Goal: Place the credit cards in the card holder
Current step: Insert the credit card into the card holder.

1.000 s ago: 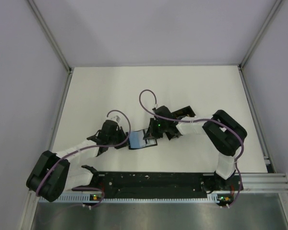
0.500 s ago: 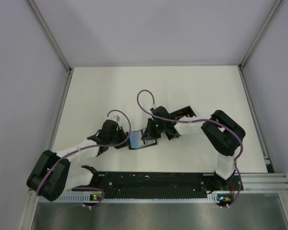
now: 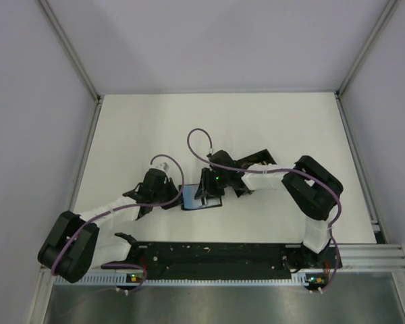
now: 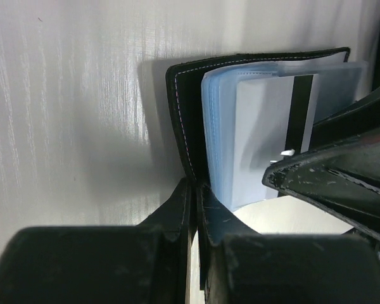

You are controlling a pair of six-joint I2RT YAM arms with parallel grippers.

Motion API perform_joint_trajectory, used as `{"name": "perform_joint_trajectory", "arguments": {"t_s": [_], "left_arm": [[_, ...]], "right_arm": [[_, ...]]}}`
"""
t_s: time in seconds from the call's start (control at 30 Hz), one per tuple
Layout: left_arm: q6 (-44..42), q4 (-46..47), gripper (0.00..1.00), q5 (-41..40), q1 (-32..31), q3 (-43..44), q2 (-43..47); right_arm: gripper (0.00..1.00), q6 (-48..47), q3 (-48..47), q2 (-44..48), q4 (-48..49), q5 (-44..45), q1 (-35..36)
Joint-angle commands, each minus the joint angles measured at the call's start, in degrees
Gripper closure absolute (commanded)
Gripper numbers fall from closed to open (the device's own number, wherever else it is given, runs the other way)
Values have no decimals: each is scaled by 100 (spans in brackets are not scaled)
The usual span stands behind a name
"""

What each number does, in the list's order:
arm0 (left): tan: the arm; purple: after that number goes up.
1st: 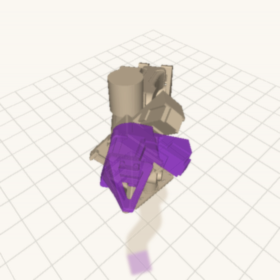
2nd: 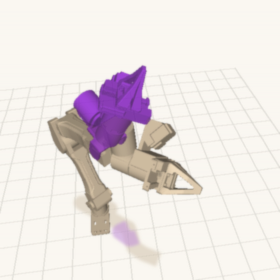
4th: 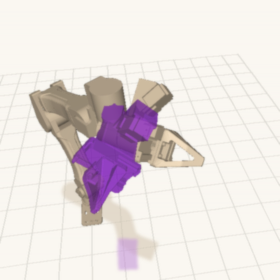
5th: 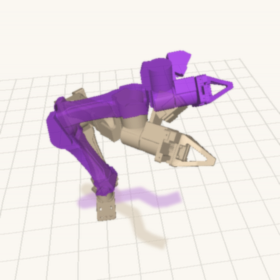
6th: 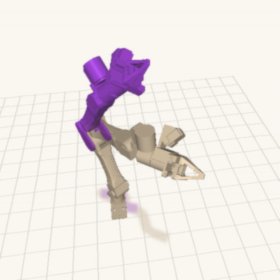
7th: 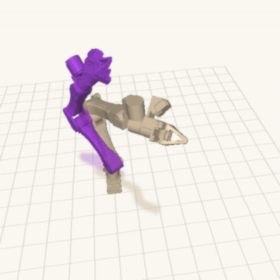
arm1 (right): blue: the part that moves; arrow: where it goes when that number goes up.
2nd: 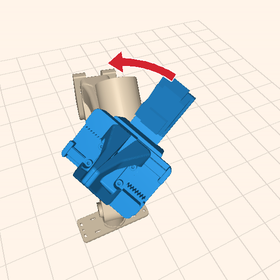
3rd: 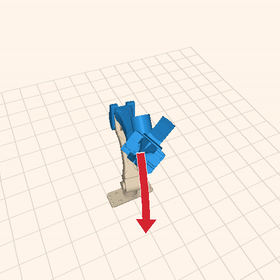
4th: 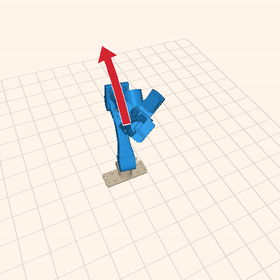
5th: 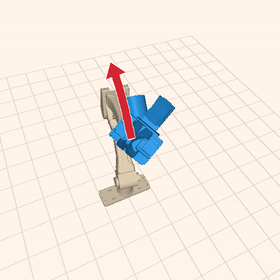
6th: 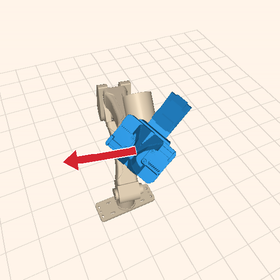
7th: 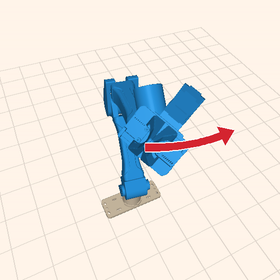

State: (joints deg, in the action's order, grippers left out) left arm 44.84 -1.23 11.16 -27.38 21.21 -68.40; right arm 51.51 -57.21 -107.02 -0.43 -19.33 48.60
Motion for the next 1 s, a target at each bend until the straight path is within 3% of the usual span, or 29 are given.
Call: {"name": "perform_joint_trajectory", "arguments": {"t_s": [0.0,0.13,0.23,0.97], "left_arm": [[-45,-43,100,-132,-22,-12,-95],[-54,-35,100,-140,-13,-29,-103],[-63,-26,100,-123,-22,-12,-103],[-89,71,100,18,-22,23,-121]], "right_arm": [[59,-456,-97,339,-967,789,62],[50,-729,-159,691,-1153,1107,27],[49,-809,-281,613,-1153,958,27],[54,-1073,-1178,-108,-784,-203,422]]}}
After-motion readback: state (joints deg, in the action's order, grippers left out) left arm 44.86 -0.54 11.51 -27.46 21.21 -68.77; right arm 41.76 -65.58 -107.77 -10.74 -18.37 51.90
